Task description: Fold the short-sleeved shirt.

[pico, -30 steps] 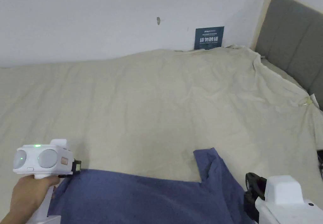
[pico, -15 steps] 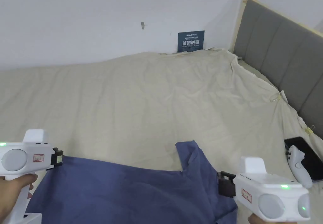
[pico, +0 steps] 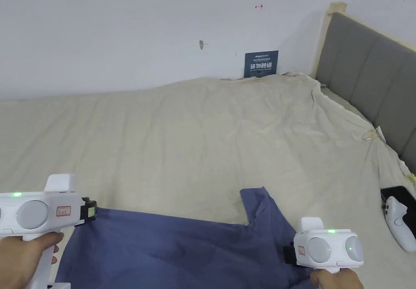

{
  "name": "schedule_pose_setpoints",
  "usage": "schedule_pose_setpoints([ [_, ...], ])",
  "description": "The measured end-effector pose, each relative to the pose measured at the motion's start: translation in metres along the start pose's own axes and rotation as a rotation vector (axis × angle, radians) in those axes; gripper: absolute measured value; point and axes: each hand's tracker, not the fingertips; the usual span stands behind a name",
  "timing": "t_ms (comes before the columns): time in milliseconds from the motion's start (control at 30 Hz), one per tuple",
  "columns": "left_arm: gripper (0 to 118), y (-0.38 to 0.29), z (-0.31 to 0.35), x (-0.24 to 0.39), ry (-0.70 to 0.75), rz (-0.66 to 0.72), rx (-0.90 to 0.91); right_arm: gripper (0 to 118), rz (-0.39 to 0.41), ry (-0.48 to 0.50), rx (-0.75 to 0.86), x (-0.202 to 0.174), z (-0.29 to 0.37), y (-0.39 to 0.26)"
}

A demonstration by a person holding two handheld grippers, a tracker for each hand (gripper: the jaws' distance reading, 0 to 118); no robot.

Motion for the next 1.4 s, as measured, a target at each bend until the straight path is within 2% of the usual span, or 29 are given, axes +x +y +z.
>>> schedule_pose_setpoints([
  [33, 1, -0.001, 0.0, -0.001, -0.002, 0.004, 0.0, 27, 0.0, 0.015, 0.0, -0.002, 0.005, -0.001],
  [67, 1, -0.003, 0.0, -0.002, -0.003, 0.008, -0.001, 8, 0.001, 0.036, 0.003, -0.004, 0.008, -0.002],
  [100, 1, -0.005, 0.0, -0.003, -0.001, 0.012, -0.002, 3, -0.004, 0.03, 0.002, -0.007, 0.011, -0.004],
  [167, 1, -0.007, 0.002, -0.006, 0.001, 0.023, 0.001, 3, 0.02, 0.045, 0.026, -0.003, 0.014, -0.004],
  [200, 1, -0.009, 0.005, -0.008, 0.003, 0.034, 0.005, 3, 0.01, 0.034, 0.06, -0.002, 0.023, -0.004],
  [333, 1, -0.01, 0.01, -0.03, 0.016, 0.079, 0.036, 3, -0.016, 0.112, 0.203, 0.007, 0.07, 0.006],
  [400, 1, -0.012, 0.026, -0.037, 0.018, 0.12, 0.045, 3, 0.027, 0.112, 0.307, 0.009, 0.103, 0.017],
  [533, 1, -0.016, 0.067, -0.054, 0.028, 0.218, 0.13, 3, 0.044, 0.136, 0.458, 0.011, 0.161, 0.044],
  [633, 1, -0.013, 0.1, -0.067, 0.055, 0.232, 0.174, 3, 0.069, 0.169, 0.553, 0.02, 0.187, 0.069],
  [733, 1, -0.001, 0.137, -0.082, 0.086, 0.245, 0.247, 3, 0.055, 0.211, 0.634, 0.019, 0.218, 0.092],
  [900, 1, 0.035, 0.199, -0.099, 0.141, 0.259, 0.369, 3, 0.043, 0.252, 0.725, 0.015, 0.261, 0.133],
  [1100, 1, 0.091, 0.255, -0.109, 0.182, 0.267, 0.512, 3, 0.066, 0.254, 0.835, 0.002, 0.298, 0.191],
  [1333, 1, 0.165, 0.28, -0.112, 0.24, 0.225, 0.619, 3, 0.092, 0.246, 0.947, -0.008, 0.329, 0.261],
  [1400, 1, 0.183, 0.284, -0.108, 0.278, 0.169, 0.676, 3, 0.089, 0.244, 0.974, -0.008, 0.338, 0.281],
])
